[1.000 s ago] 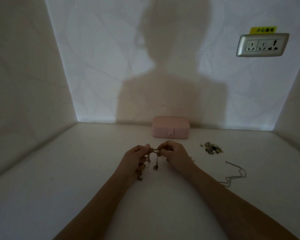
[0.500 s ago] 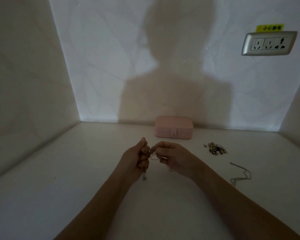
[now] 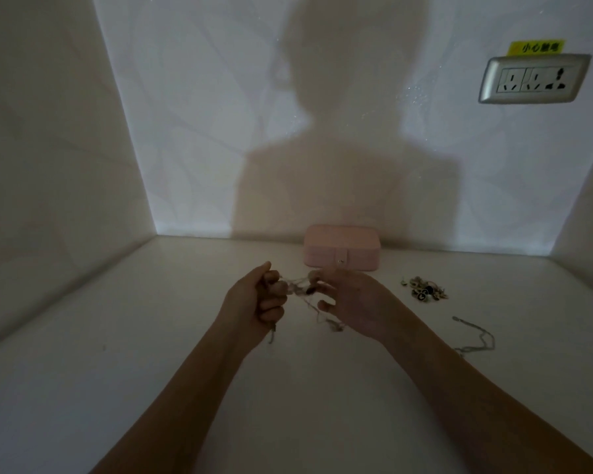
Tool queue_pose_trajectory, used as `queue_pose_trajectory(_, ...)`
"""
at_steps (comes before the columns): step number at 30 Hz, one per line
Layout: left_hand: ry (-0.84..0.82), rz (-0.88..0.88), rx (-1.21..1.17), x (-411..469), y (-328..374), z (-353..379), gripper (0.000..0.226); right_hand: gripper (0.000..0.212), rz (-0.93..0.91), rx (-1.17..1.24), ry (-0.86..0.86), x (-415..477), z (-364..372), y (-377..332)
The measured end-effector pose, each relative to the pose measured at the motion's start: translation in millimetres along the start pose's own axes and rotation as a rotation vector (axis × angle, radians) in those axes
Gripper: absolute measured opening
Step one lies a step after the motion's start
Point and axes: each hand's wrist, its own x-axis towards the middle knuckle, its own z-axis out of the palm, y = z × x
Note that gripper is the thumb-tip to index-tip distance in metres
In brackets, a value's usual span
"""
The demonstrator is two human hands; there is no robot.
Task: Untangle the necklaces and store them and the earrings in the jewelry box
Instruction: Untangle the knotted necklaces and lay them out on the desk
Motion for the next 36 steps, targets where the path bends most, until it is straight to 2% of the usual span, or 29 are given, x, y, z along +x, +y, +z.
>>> queue_pose_trajectory(3,-0.079,-0.033,0.011,-3.8,2.0,1.2,0.038,0.007,0.049,-0.018,-0.077,-0.5,-0.2,-1.0)
queue_pose_trajectory(5,-0.094,-0.015,0.045,-5.0,2.7,0.8,0.037,0.013,0.036,0.041,-0.082,-2.1,1.6,-4.6)
queue_pose_trajectory(9,-0.058,0.014,0.094,-3.8,0.7,1.5,0.034,0.012,-0.003,0.142,-0.052,-6.0,8.5,-7.6)
queue_pose_trajectory(15,0.015,0.057,0.038,-2.9,0.8,0.5,0.032,0.031,-0.081,0.300,-0.106,-4.0,7.8,-9.9)
queue_pose_trajectory(21,-0.034,0.022,-0.027,-2.7,-3.0,3.3,0.033,0.029,-0.007,0.312,-0.207,-5.0,7.4,-9.5)
queue_pose_trajectory(24,-0.036,0.000,0.078,-3.4,-6.1,6.2,0.031,0.023,0.017,0.270,-0.145,-8.3,8.0,-12.7)
queue_pose_trajectory(27,0.001,-0.004,0.305,-5.9,-9.8,9.0,0.032,0.022,-0.031,0.121,-0.079,-9.4,7.8,-15.0)
queue_pose_trajectory(28,0.006,0.006,0.351,-7.2,-10.4,10.6,0.034,0.024,-0.067,0.105,-0.084,-9.1,7.0,-15.6)
queue_pose_trajectory(32,0.011,0.085,0.500,-9.4,-12.3,13.3,0.042,0.061,-0.135,0.108,-0.162,-6.7,0.4,-16.4)
queue_pose_trajectory(36,0.014,0.152,0.672,-7.2,-19.3,10.9,0.024,0.078,-0.163,-0.063,-0.166,-4.1,2.8,-13.6)
